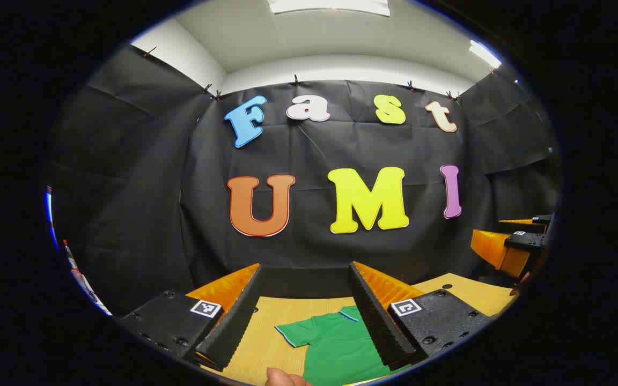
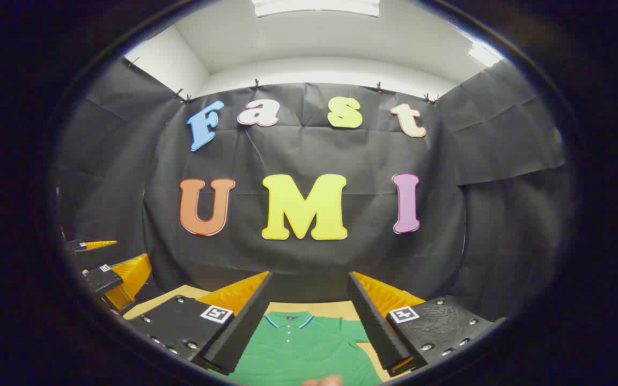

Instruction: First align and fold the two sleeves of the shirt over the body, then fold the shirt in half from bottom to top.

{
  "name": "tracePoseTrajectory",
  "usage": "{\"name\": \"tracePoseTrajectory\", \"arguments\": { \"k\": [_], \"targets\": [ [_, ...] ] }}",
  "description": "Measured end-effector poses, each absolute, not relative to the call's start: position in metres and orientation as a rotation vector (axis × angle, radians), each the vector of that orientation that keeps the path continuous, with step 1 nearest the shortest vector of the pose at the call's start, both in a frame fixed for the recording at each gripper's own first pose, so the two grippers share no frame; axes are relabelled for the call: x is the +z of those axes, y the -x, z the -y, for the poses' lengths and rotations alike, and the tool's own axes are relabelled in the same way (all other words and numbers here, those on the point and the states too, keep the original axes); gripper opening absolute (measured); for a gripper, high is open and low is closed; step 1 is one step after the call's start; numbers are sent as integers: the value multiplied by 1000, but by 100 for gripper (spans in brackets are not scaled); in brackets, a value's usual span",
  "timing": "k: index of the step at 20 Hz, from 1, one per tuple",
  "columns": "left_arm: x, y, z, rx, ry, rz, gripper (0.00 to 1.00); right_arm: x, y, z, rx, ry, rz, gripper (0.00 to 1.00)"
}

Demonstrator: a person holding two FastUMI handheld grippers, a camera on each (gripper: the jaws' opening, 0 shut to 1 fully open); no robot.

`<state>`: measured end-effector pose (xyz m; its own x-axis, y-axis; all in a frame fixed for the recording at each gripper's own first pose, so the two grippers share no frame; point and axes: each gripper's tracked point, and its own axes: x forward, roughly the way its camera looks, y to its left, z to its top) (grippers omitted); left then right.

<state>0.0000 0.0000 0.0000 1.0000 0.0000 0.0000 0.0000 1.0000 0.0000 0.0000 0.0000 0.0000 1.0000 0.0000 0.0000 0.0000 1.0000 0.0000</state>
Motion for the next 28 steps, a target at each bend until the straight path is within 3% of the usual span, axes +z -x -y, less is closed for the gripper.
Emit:
{"name": "tracePoseTrajectory", "arguments": {
  "k": [9,18,24,28],
  "targets": [
    [3,-6,26,-56,-11,27,99,-18,0,19,-34,9,-46,90],
    [-28,-29,44,-63,13,-42,98,-40,-28,53,-63,27,-112,90],
    [-53,-44,51,-52,36,-95,98,-81,-161,103,-10,137,-262,90],
    [-74,-58,50,-34,53,-151,99,-197,-261,151,3,113,-522,90]
  ]
}}
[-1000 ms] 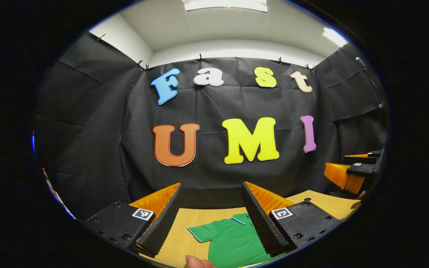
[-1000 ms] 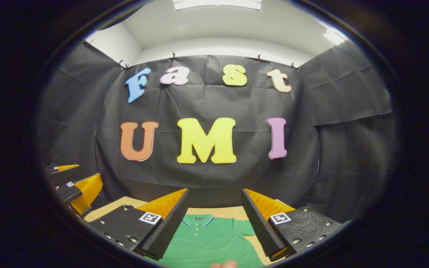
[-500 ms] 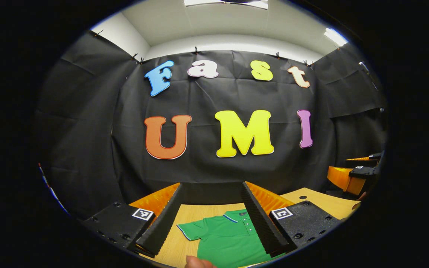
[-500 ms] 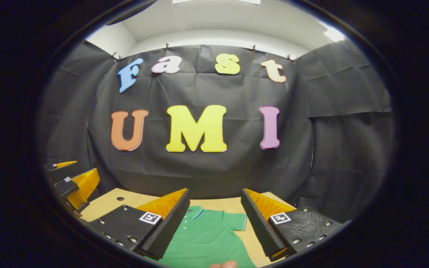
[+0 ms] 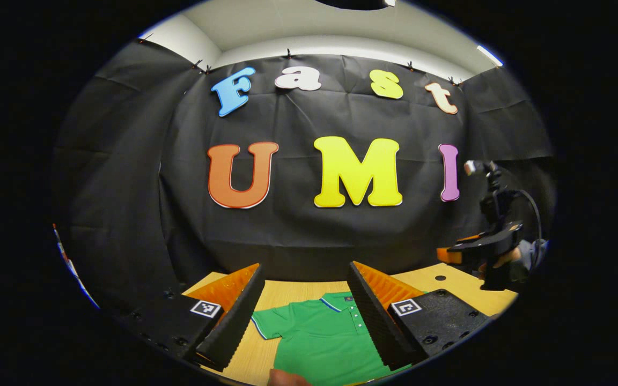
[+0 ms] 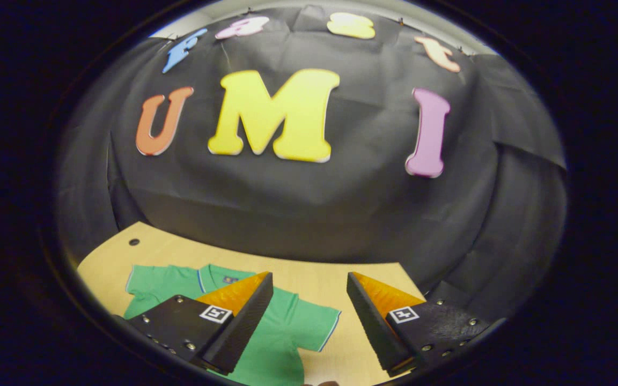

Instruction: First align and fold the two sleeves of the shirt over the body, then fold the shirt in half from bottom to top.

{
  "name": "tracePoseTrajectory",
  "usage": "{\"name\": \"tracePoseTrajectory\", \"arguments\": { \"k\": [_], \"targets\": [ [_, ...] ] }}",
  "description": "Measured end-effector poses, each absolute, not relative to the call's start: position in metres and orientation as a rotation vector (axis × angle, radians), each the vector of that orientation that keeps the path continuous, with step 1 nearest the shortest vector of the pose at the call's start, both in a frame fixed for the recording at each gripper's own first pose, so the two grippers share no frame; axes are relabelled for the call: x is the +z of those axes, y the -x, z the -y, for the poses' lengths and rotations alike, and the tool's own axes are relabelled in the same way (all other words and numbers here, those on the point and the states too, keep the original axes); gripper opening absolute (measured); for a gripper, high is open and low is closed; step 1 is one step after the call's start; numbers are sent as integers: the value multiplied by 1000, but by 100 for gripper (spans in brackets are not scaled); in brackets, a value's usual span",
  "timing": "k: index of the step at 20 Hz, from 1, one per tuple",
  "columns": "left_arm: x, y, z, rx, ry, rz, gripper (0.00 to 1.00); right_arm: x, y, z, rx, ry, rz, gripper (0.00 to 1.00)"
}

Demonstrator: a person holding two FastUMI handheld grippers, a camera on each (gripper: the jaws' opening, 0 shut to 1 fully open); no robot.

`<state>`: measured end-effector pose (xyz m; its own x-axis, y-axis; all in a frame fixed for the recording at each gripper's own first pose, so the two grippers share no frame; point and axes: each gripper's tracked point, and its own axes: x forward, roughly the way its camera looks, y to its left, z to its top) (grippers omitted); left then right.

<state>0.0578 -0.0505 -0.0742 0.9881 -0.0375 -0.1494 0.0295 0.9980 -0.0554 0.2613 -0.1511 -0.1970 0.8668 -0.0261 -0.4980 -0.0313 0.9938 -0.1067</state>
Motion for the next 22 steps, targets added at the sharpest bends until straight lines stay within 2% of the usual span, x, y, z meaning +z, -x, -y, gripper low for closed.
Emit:
{"name": "tracePoseTrajectory", "arguments": {
  "k": [3,8,13,18,19,20,22],
  "targets": [
    [-87,-71,45,2,49,-186,99,-289,-308,199,-71,142,-691,90],
    [-107,-87,47,28,33,-232,99,-382,-332,223,-102,156,-857,90],
    [-118,-96,55,18,29,-260,99,-404,-335,219,-85,146,-881,93],
    [-122,-105,59,-2,16,-263,99,-408,-331,219,-80,17,-884,89],
    [-121,-105,61,-8,15,-263,99,-408,-329,215,-58,32,-886,82],
    [-122,-106,62,-12,15,-264,99,-407,-324,208,-49,37,-905,83],
    [-123,-107,65,-17,14,-269,99,-411,-330,208,-76,93,-904,22]
  ]
}}
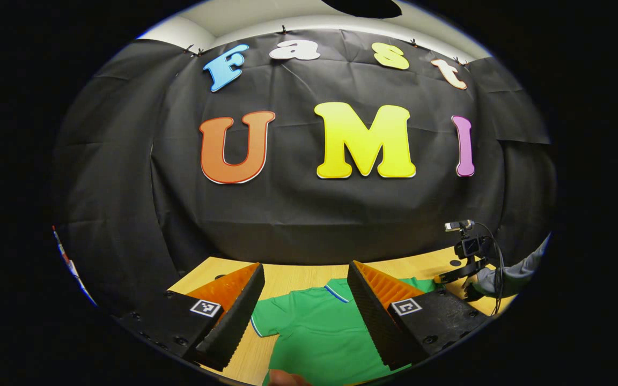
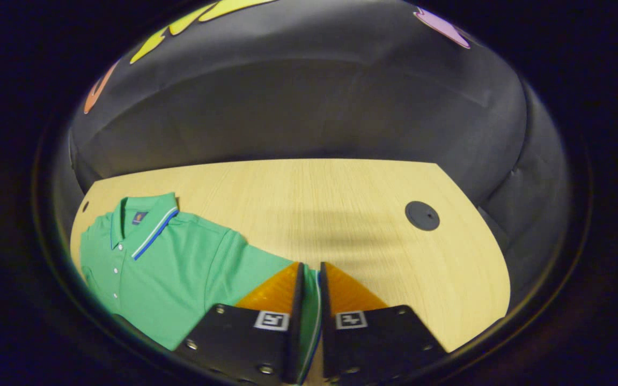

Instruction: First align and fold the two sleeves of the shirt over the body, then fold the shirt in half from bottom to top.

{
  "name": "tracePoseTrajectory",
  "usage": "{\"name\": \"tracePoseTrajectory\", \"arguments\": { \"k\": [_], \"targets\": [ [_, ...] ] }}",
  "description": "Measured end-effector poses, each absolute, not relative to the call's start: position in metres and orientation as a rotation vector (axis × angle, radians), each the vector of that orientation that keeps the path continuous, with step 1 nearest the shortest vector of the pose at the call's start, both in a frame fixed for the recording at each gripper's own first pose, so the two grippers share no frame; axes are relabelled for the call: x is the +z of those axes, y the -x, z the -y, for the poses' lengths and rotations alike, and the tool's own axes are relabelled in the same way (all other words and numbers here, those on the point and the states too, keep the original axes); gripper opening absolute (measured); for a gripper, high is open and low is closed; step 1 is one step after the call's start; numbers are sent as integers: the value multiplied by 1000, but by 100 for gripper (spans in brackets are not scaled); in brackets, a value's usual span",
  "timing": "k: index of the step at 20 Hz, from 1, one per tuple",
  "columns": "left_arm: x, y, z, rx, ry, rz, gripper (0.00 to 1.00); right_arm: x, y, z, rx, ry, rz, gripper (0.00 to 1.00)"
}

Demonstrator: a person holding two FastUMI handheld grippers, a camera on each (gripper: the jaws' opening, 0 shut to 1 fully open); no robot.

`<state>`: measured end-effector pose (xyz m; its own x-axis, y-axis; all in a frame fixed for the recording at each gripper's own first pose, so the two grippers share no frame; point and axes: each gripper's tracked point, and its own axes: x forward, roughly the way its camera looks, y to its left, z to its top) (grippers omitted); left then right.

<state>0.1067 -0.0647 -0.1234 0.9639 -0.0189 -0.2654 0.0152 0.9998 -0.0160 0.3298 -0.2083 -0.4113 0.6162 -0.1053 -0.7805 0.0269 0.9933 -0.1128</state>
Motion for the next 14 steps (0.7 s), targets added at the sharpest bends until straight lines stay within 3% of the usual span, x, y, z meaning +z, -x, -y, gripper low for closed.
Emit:
{"name": "tracePoseTrajectory", "arguments": {
  "k": [1,7,14],
  "targets": [
    [-123,-106,64,-16,11,-269,99,-407,-328,207,-99,121,-898,2],
    [-117,-101,57,-2,-4,-258,99,-404,-329,200,-121,96,-888,1],
    [-108,-94,46,16,-23,-242,99,-349,-334,171,-42,101,-770,1]
  ]
}}
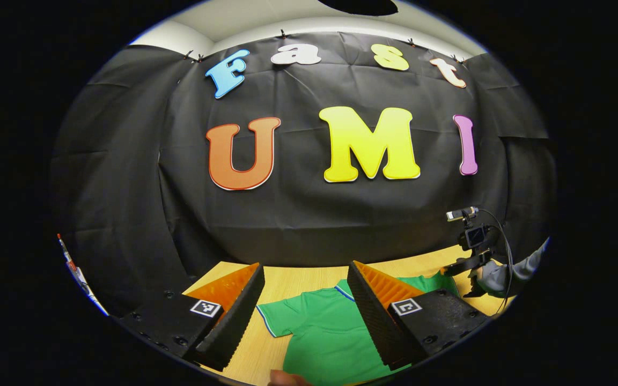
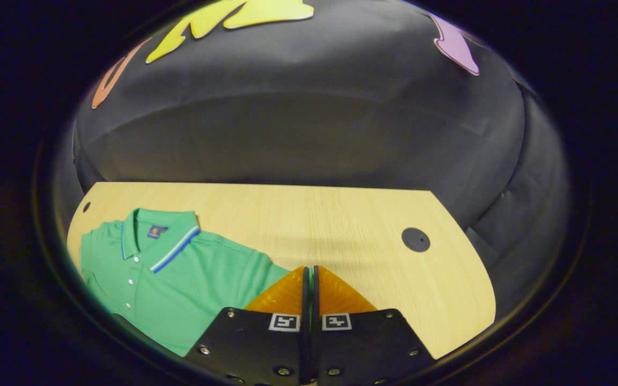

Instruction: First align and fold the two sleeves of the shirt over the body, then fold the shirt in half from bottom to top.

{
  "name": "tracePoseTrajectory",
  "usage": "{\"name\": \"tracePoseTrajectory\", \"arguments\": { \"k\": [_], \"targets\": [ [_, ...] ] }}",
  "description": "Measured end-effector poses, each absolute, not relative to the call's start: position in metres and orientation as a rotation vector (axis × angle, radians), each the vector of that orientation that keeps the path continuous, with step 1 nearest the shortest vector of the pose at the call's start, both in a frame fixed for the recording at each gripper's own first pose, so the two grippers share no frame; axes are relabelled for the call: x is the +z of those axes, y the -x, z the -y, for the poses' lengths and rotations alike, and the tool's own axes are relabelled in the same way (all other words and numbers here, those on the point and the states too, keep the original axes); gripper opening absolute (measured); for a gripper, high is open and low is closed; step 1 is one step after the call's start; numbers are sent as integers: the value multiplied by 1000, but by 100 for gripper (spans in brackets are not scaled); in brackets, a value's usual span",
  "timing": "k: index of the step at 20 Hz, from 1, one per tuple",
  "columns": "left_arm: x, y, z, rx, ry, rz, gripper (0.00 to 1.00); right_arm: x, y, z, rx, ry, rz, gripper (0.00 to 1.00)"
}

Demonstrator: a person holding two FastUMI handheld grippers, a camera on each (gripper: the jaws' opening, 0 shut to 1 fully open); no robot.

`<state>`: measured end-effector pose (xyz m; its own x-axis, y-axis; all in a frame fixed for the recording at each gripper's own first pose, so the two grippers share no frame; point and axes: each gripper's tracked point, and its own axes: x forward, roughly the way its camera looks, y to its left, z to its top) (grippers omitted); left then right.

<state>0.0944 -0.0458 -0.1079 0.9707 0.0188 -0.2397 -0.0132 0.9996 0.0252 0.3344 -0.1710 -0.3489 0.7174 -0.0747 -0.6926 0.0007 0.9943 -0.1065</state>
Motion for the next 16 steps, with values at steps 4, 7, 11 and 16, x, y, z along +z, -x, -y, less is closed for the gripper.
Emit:
{"name": "tracePoseTrajectory", "arguments": {
  "k": [4,7,11,16],
  "targets": [
    [-101,-88,44,18,-13,-226,99,-310,-335,147,2,67,-703,1],
    [-97,-84,39,24,-9,-215,99,-297,-331,127,34,55,-680,0],
    [-96,-76,29,45,-11,-220,99,-291,-323,103,65,23,-673,1],
    [-97,-64,13,82,-5,-235,99,-295,-309,63,120,15,-675,1]
  ]
}}
